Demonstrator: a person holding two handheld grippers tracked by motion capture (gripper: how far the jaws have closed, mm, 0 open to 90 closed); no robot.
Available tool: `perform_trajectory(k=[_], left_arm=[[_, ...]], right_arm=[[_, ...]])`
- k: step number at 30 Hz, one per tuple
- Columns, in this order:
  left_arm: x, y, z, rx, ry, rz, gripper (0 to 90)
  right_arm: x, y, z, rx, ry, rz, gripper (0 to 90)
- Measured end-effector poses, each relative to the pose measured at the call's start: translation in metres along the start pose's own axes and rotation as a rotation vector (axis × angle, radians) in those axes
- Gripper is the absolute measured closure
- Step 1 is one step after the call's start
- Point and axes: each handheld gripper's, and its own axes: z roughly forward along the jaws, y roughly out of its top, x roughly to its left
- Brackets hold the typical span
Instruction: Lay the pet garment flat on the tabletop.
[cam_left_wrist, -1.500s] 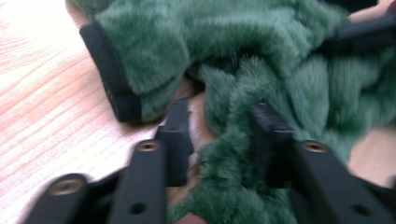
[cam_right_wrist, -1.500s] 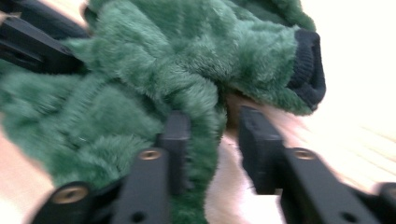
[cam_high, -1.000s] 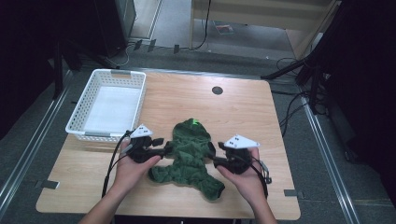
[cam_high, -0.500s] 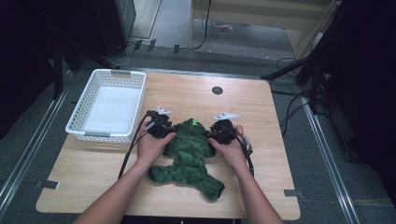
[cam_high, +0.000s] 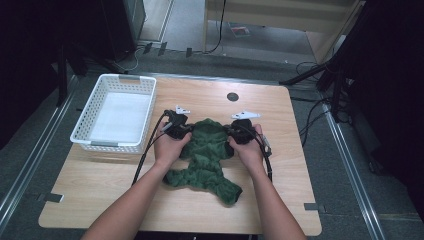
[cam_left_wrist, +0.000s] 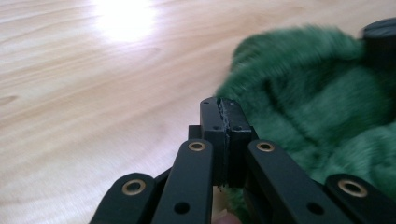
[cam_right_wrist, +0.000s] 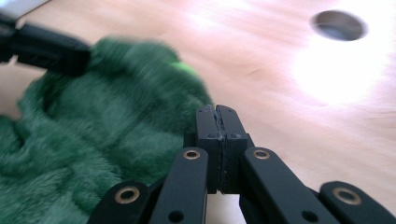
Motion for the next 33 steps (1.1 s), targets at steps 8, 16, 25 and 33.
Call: perform_trajectory(k=[8, 16, 25, 33], left_arm=[[0.006, 0.003, -0.014, -0.105, -0.053, -0.076, 47.9], [-0.023, -0.023, -0.040, -0.105, -0.120, 0.076, 56.2], [-0.040, -0.043, -0.023, 0.036, -0.134, 0.239, 81.0], [-0.033, -0.044, -0.020, 0.058, -0.100, 0.188, 84.7]], right_arm=[[-0.014, -0.002, -0.012, -0.065, 0.055, 0.139, 52.6], [0.009, -0.025, -0.044, -0.048, 0.112, 0.156, 46.9], [0.023, -0.055, -0.041, 0.094, 0.139, 0.165, 79.9], [0.018, -0.068, -0.042, 0.073, 0.076, 0.125, 84.7]])
